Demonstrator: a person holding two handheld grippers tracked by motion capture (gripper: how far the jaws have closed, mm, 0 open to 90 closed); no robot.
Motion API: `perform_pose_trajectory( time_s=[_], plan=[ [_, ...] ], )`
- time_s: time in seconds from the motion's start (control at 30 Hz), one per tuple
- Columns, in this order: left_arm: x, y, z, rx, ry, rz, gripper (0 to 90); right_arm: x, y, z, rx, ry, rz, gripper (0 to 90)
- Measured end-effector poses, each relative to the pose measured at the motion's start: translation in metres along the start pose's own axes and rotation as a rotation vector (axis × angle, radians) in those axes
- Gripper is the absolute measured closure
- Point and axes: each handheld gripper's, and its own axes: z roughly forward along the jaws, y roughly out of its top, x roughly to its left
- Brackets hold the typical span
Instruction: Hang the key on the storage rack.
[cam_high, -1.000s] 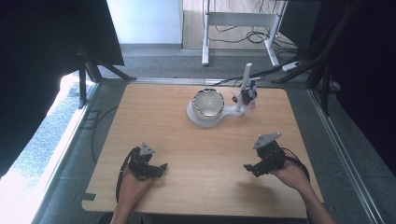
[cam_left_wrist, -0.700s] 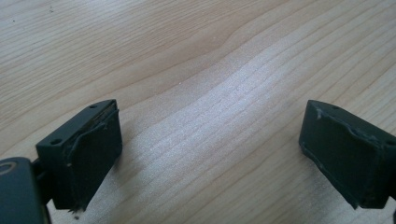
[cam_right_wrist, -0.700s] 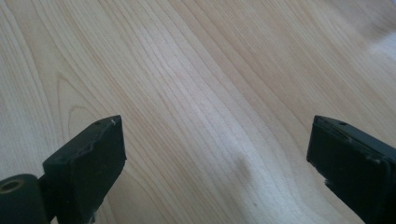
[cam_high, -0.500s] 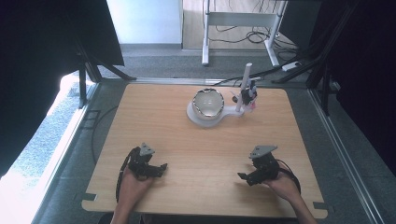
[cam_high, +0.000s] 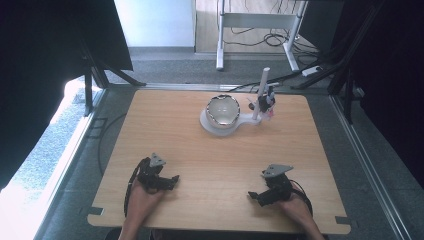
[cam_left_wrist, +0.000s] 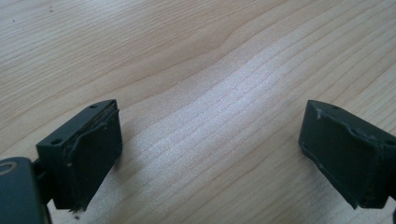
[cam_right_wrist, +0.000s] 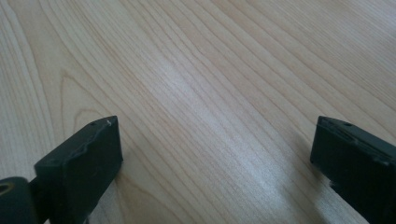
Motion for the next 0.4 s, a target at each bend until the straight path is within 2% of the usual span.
perform_pose_trajectory(
  time_s=[0.4],
  plan=[
    [-0.0003, -0.0001, -0.0001, 0.0, -0.001, 0.003, 6.1, 0.0014, -0.0004, 0.0013, -0.001, -0.012, 0.006, 0.0]
  ],
)
